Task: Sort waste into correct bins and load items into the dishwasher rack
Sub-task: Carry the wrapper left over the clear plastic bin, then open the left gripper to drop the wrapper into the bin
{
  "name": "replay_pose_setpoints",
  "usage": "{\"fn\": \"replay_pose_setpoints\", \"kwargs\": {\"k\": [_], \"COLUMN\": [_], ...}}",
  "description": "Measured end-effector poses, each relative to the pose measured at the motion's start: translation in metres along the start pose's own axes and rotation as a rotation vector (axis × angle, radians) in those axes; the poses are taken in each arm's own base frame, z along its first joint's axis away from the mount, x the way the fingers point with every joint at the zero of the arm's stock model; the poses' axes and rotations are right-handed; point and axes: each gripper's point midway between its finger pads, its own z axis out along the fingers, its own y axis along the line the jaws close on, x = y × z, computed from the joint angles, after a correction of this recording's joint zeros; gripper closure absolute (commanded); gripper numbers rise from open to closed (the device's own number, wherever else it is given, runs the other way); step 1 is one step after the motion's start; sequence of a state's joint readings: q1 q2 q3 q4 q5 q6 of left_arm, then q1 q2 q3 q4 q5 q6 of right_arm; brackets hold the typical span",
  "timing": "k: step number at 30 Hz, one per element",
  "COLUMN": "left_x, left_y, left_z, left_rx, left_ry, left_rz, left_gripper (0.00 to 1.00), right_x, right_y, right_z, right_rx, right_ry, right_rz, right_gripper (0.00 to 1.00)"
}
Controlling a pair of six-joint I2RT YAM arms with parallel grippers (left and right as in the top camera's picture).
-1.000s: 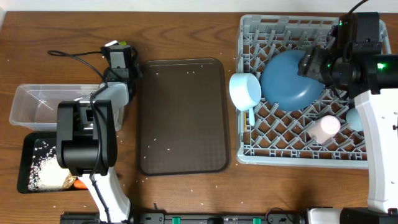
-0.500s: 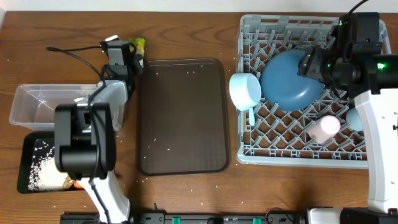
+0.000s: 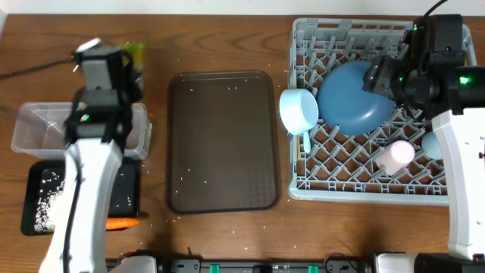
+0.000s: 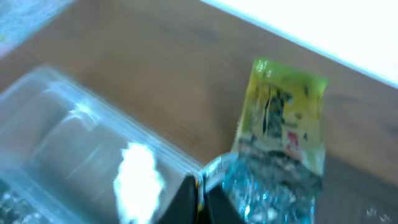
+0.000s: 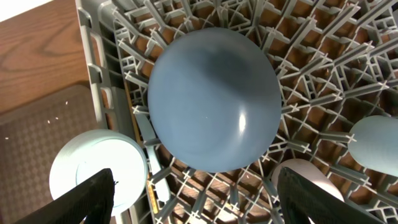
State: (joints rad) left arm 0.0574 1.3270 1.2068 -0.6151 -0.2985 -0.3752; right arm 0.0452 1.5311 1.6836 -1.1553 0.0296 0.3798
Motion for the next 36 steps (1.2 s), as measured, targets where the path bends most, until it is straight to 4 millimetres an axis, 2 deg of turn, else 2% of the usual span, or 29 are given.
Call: {"fn": "replay_pose_setpoints", "kwargs": {"k": [2,4,8,12,13,14,15,16,18,21,23,26,29,32,34,36], "left_x": [0.016,0.028,0.032,0.044,0.049,0.052,0.055,0.054,0.046,0.046,0.047,0.037,0.013,-0.008,-0.013,-0.016], "left_y": [0.025,0.042,0.052,0.060,0.061,0.062,0.063,0.062,0.060,0.062,0.065,0.065,0.064,0.070,0.076,0.081], "left_z": [-0.007,-0.009,0.000,0.017,0.023,0.029,0.036,0.041,0.056,0.060,0.050,0.026,-0.014,-0.066,-0.093,-0.118], "left_rx": [-0.075,-0.133,-0.179,-0.235,-0.251,-0.265,-0.279,-0.286,-0.284,-0.295,-0.303,-0.270,-0.202,-0.133,-0.104,-0.074], "left_ry": [0.069,0.117,0.138,0.192,0.211,0.225,0.233,0.228,0.192,0.199,0.229,0.228,0.141,0.015,-0.047,-0.104], "left_rz": [-0.060,-0.107,-0.180,-0.218,-0.222,-0.219,-0.216,-0.216,-0.198,-0.121,-0.070,-0.050,-0.076,-0.119,-0.139,-0.161], "left_gripper": [0.94,0.94,0.94,0.94,0.90,0.72,0.39,0.14,0.01,0.02,0.02,0.02,0.02,0.02,0.01,0.07], "right_x": [0.000,0.000,0.000,0.000,0.000,0.001,0.001,0.001,0.000,0.000,0.000,0.001,0.004,0.009,0.012,0.013], "right_y": [0.000,0.000,0.000,0.000,0.000,0.000,0.000,0.000,0.000,0.000,0.000,-0.001,-0.001,-0.004,-0.005,-0.005], "right_z": [0.000,0.000,0.000,0.000,0.000,0.000,0.000,0.000,0.000,0.000,0.000,0.000,0.000,0.000,0.000,0.000], "right_rx": [0.000,0.000,0.000,0.001,0.001,0.001,0.001,0.001,0.000,0.000,0.000,0.002,0.006,0.014,0.018,0.020], "right_ry": [0.000,0.001,0.000,0.001,0.002,0.002,0.003,0.002,0.000,0.000,0.000,0.005,0.015,0.038,0.049,0.053], "right_rz": [0.000,0.000,0.000,0.000,0.000,0.000,0.000,0.000,0.000,-0.003,-0.009,-0.017,-0.023,-0.026,-0.026,-0.027], "right_gripper": [0.23,0.23,0.22,0.21,0.21,0.21,0.21,0.21,0.21,0.21,0.21,0.21,0.23,0.24,0.23,0.23]}}
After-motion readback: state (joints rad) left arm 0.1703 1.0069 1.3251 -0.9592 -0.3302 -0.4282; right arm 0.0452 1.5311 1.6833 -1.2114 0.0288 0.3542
